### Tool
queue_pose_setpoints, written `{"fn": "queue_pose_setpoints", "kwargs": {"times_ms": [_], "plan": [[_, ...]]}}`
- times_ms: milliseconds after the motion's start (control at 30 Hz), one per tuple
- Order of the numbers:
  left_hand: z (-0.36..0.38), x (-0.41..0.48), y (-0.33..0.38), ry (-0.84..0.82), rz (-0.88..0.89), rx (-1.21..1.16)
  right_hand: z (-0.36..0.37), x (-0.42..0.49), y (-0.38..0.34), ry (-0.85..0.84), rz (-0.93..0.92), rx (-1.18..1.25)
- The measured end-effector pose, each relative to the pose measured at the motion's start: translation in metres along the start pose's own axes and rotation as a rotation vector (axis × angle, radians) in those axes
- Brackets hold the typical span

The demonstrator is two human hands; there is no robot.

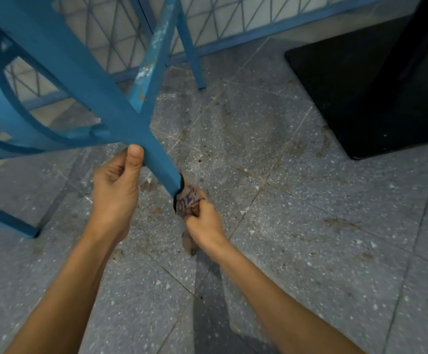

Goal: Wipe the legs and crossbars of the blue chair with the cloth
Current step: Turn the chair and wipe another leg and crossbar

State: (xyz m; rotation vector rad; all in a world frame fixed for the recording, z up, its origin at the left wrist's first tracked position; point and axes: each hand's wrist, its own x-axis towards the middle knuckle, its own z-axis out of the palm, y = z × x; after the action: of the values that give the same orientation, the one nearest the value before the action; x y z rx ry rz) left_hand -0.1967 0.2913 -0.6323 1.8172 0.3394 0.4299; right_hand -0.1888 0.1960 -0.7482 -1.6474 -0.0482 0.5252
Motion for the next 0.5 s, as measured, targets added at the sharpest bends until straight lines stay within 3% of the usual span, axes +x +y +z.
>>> {"fn": "queue_pose_setpoints", "kwargs": {"times_ms": [100, 167, 233, 367, 500], "plan": [[0.000, 0.001, 0.001, 0.016, 0.058, 0.004, -0.013, 0.010, -0.062, -0.046, -0.240, 0.097], [-0.002, -0.004, 0.004, -0.013, 0.068, 0.064, -0.017, 0.016, -0.087, -0.112, -0.303, 0.116], [-0.007, -0.012, 0.012, 0.012, 0.056, 0.123, -0.021, 0.020, -0.093, -0.193, -0.300, 0.127], [-0.035, -0.018, 0.032, 0.311, -0.085, 0.000, -0.038, 0.022, -0.106, -0.357, -0.220, 0.079], [-0.058, -0.022, 0.070, 0.342, -0.169, -0.150, -0.045, 0.021, -0.123, -0.436, -0.171, 0.012]]}}
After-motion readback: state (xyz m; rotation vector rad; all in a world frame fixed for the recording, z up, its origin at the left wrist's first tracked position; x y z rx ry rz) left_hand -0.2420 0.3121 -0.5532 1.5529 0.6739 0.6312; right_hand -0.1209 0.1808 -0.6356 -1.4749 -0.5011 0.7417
